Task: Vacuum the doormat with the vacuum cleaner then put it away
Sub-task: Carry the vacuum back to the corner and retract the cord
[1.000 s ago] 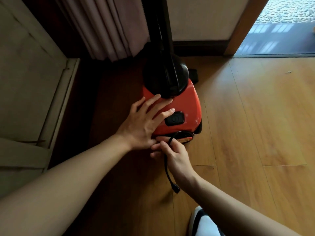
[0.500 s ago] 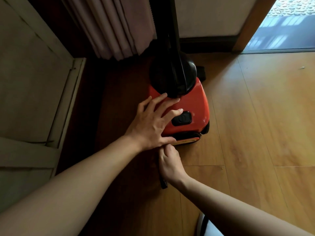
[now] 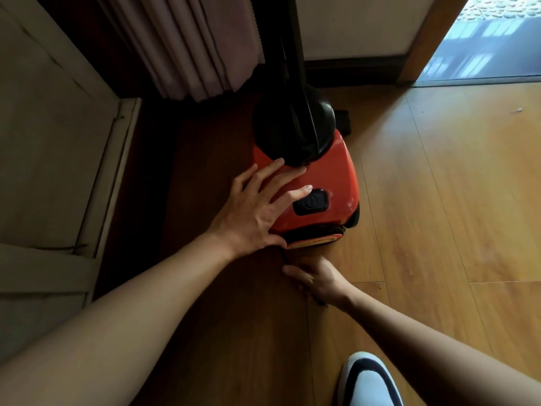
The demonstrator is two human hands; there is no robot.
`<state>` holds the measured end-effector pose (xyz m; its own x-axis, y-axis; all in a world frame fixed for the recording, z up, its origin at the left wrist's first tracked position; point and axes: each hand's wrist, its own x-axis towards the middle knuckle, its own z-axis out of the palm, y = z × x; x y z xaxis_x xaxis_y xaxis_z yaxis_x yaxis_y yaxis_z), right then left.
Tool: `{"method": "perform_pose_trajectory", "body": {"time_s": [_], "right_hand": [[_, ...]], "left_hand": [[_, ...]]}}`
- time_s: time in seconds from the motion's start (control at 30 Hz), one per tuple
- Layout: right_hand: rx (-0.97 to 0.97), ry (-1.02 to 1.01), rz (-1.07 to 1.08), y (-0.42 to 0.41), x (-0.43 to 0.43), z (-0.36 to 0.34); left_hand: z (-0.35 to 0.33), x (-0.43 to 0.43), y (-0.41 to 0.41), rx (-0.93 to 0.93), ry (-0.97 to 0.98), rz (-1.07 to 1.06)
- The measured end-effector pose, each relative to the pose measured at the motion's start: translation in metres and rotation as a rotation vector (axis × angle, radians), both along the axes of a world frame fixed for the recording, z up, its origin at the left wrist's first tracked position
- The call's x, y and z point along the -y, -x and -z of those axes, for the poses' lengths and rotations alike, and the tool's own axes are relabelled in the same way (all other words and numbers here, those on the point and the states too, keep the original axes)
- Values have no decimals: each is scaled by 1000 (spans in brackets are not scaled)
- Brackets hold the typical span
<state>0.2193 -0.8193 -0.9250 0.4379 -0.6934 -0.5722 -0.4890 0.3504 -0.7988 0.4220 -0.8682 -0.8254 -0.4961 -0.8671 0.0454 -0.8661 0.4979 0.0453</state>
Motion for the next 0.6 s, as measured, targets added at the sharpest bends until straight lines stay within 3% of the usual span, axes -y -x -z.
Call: {"method": "perform_pose_trajectory", "body": {"time_s": [0.13, 0.2, 0.4, 0.6], "right_hand": [[-132, 396, -140, 18, 3, 5], [-261, 546, -79, 19, 0, 12], [-494, 530, 233, 8, 4, 20], [-484, 623, 300, 29, 5, 23]], "left_hand": [[1, -1, 0, 25, 1, 11], [1, -2, 0, 36, 6, 15], [6, -8, 7, 81, 44, -5], [9, -6, 6, 104, 54, -9]]}}
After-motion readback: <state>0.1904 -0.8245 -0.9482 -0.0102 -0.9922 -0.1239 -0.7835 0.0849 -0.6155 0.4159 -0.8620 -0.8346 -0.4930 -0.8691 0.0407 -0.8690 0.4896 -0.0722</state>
